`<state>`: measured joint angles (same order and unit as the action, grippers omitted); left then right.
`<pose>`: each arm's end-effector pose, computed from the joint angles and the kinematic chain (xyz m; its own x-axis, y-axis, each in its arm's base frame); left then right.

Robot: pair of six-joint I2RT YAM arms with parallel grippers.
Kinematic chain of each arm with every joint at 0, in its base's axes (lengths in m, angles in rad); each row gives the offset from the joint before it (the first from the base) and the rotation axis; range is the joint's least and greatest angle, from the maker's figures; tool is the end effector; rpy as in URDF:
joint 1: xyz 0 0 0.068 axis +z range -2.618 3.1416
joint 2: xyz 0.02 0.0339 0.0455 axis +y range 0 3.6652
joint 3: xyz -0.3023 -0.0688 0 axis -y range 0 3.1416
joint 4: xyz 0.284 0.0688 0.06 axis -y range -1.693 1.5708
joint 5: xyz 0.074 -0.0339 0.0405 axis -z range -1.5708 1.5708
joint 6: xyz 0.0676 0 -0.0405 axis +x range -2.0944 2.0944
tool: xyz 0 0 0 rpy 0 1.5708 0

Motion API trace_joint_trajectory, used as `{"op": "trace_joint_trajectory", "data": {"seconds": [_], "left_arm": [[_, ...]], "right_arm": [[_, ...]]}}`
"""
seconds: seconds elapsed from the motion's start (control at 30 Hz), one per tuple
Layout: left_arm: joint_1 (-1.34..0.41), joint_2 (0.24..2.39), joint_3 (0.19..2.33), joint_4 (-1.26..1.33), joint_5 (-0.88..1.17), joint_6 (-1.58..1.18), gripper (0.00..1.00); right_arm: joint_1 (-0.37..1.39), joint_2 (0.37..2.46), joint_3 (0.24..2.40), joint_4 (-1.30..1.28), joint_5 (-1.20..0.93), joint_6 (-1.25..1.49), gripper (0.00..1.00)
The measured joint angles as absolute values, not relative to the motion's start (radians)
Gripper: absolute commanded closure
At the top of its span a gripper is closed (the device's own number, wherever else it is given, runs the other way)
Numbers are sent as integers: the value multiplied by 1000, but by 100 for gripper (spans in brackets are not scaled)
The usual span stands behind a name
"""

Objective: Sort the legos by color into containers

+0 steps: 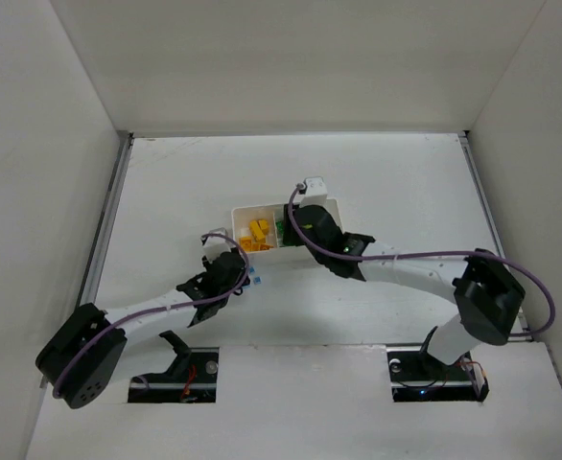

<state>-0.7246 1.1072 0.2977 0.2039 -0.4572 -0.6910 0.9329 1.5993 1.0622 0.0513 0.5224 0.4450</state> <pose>0.1957 -0.1333 0.1430 -0.5343 -0.2907 -0.7937 -0.0227 0.9436 -0.3303 0.2775 0.3178 0.2600 -0.4376 0.0362 -0.8985 -0.2715 0.9472 0.1704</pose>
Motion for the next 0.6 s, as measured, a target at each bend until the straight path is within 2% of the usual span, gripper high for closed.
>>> {"op": "trace_joint_trajectory", "data": {"seconds": [0.07,0.1,0.23,0.3,0.43,0.6], "left_arm": [[-725,1131,302,218,-458,-686,63],[-725,1144,305,228,-458,-684,64],[-722,1195,323,250,-459,-669,69],[-720,1216,334,261,-462,-660,72],[-718,1252,351,274,-465,-647,81],[-718,1261,358,279,-471,-637,88]], "right_arm": [[969,1543,1008,81,522,448,63],[991,1521,981,95,522,451,66],[1071,1492,886,147,511,481,66],[1096,1504,846,163,497,497,63],[1116,1549,801,193,483,544,45],[1129,1620,790,245,455,600,42]]}}
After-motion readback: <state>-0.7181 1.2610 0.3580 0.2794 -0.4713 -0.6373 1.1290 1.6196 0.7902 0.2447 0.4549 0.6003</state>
